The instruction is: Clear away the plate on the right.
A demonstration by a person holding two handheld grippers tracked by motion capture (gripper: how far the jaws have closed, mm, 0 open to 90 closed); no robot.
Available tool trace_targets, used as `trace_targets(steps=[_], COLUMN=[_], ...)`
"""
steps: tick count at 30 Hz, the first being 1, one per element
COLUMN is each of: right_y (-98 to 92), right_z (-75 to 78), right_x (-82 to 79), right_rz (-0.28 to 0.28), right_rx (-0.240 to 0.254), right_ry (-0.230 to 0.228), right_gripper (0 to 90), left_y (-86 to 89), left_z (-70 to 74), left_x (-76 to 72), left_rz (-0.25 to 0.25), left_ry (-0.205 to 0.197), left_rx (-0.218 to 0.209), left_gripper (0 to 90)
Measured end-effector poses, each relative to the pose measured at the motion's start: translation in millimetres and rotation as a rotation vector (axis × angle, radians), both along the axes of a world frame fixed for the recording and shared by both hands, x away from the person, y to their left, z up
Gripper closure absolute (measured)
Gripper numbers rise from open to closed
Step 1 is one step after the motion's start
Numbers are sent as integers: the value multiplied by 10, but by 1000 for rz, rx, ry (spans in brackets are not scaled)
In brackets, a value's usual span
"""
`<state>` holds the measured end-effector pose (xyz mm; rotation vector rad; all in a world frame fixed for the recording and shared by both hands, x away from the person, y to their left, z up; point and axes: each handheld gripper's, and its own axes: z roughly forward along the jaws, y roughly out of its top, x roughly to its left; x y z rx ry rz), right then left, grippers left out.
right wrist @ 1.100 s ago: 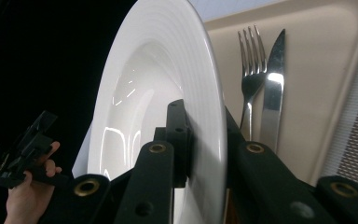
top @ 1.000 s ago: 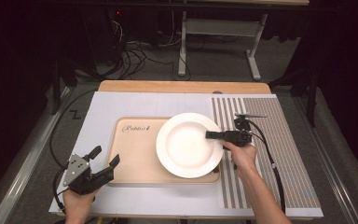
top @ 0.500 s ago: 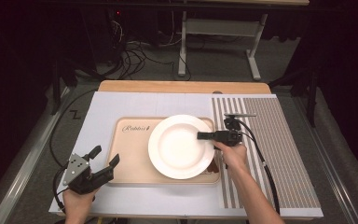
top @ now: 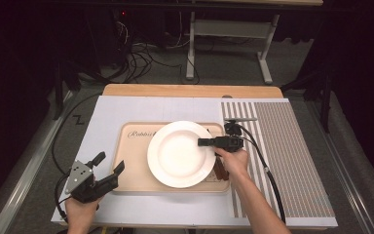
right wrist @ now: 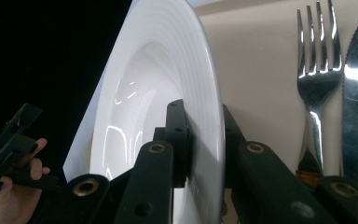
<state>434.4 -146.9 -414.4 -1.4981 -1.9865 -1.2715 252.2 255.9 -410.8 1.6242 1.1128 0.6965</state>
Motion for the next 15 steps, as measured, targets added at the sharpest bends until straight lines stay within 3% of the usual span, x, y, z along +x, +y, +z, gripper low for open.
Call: trace_targets(steps=[15], right_y=[131], right_z=[-96], right_x=[13], right_rz=[-4], right_rx=[-20], right_ry=[21], right_gripper=[823], left_y=[5], left_z=[3], left_x=[-4], left_rz=[1], left_ry=[-1], left_rx=[-1], left_gripper=[279])
